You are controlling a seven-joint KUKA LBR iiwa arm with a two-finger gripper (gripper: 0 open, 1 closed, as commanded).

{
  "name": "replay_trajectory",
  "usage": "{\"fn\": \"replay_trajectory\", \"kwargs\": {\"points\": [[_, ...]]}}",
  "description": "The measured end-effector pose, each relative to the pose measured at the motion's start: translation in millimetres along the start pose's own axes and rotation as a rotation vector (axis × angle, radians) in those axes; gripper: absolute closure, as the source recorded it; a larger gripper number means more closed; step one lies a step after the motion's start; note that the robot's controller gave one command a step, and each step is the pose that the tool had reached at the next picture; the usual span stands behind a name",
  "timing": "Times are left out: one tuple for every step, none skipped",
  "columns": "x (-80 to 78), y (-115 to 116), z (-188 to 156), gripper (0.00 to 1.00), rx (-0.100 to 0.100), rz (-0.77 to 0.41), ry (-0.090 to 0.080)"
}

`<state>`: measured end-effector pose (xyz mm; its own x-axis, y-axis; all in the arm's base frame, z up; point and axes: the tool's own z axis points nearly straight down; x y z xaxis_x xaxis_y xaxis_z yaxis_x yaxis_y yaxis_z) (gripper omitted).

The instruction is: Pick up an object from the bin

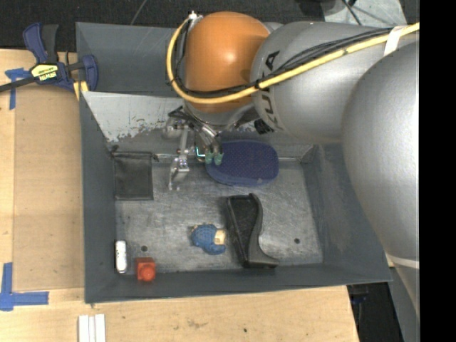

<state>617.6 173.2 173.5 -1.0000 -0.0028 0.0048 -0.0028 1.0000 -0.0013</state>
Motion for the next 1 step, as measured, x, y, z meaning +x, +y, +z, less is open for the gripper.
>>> {"fn": "replay_trajectory", "kwargs": {"points": [[6.2, 23.4, 97.8, 0.00, -0.001, -0.128, -0.001]]}}
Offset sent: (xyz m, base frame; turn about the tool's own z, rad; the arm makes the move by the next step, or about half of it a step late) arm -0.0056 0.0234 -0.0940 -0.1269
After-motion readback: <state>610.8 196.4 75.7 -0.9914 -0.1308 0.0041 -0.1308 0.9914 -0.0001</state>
